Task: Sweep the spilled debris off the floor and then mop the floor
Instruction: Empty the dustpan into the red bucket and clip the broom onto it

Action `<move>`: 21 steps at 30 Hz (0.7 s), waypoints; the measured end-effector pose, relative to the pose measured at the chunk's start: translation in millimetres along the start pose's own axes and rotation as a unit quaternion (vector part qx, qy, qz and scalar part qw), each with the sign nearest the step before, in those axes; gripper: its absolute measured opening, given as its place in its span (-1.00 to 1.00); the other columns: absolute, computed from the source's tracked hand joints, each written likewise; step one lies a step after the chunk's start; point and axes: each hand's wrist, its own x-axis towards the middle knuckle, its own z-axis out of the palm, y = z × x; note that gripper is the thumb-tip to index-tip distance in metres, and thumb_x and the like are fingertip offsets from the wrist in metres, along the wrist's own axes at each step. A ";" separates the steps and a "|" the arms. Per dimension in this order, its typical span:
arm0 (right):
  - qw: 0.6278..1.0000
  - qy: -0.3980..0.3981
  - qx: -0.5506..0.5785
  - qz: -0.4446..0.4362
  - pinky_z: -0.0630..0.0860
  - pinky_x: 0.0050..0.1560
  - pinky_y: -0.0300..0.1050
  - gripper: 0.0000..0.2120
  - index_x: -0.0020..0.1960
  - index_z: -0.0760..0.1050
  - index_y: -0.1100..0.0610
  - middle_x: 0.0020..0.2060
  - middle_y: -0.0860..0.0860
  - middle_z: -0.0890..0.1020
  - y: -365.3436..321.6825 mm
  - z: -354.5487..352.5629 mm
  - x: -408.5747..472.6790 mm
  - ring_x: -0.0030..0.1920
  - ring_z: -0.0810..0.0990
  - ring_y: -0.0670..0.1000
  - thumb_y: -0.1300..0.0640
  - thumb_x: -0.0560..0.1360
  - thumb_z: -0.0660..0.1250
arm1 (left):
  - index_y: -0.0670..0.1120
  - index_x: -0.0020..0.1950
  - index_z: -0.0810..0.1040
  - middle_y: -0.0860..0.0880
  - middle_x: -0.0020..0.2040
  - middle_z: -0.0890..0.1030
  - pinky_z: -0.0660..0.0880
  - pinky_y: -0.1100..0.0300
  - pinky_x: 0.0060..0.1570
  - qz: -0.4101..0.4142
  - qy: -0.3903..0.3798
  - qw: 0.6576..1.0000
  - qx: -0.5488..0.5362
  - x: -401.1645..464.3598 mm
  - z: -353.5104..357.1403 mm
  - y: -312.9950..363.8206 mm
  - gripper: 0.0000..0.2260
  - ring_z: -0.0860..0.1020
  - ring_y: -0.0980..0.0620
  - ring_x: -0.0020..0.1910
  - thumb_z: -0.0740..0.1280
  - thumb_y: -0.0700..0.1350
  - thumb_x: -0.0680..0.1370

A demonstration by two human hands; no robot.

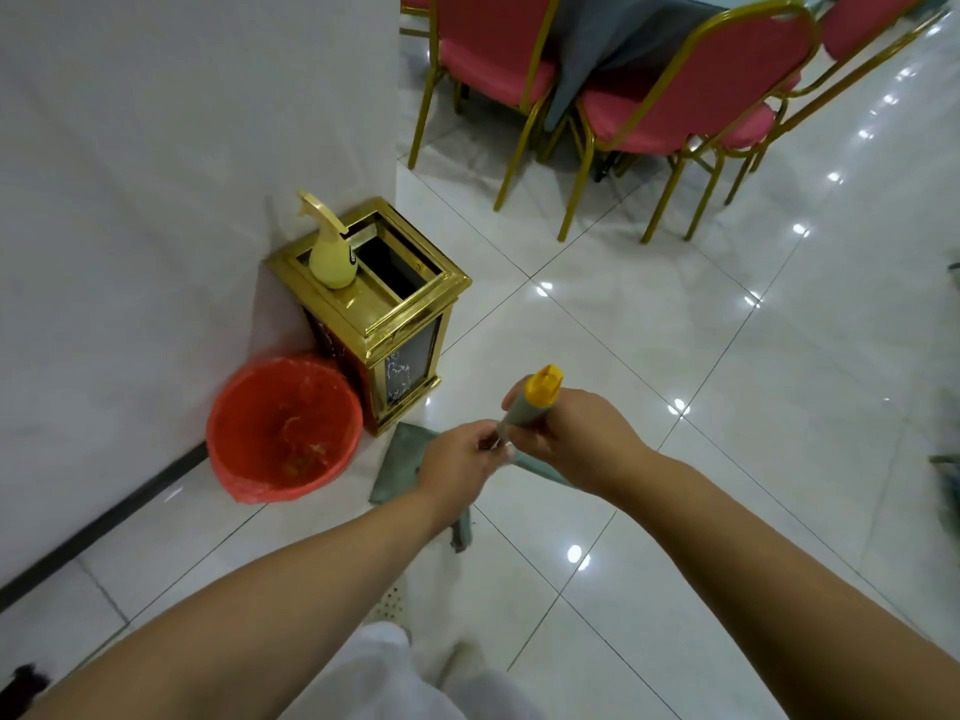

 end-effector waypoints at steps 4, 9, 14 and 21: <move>1.000 0.006 -0.004 -0.005 0.54 0.00 0.00 -0.69 0.14 0.52 0.11 -0.02 0.06 0.64 4.9 -6.1 16.8 -0.05 0.59 0.07 -0.08 0.55 0.23 | 0.15 -0.21 0.57 0.21 -0.29 0.62 0.41 0.34 -0.31 -0.012 0.004 1.000 -0.014 14.3 -3.9 4.1 -0.90 0.55 0.27 -0.27 0.33 0.12 0.47; 1.000 0.016 0.016 -0.008 0.56 -0.03 0.00 -0.70 0.11 0.54 0.10 -0.07 0.04 0.65 20.1 -6.4 35.6 -0.09 0.60 0.05 -0.08 0.53 0.25 | 0.07 -0.16 0.59 0.21 -0.35 0.60 0.41 0.46 -0.32 -0.032 -0.006 0.999 -0.025 30.4 -3.3 8.4 -0.89 0.55 0.19 -0.25 0.35 0.06 0.50; 0.997 0.015 0.068 -0.021 0.59 -0.04 0.01 -0.63 0.08 0.58 0.07 -0.10 0.02 0.66 42.7 -10.2 41.5 -0.11 0.62 0.01 -0.18 0.46 0.32 | 0.00 0.12 0.60 0.03 0.00 0.64 0.54 0.12 0.02 -0.081 -0.035 0.996 -0.030 39.9 4.4 17.0 -0.81 0.56 0.05 0.05 0.33 -0.01 0.55; 0.997 0.005 0.063 -0.053 0.57 -0.07 -0.20 -0.64 0.17 0.57 -0.05 0.00 -0.09 0.64 76.7 -15.2 33.4 -0.12 0.55 -0.13 -0.18 0.44 0.37 | 0.01 0.10 0.64 0.04 -0.06 0.63 0.45 0.28 -0.24 -0.106 0.012 0.994 -0.027 37.8 33.7 31.3 -0.84 0.56 0.07 -0.03 0.34 -0.08 0.55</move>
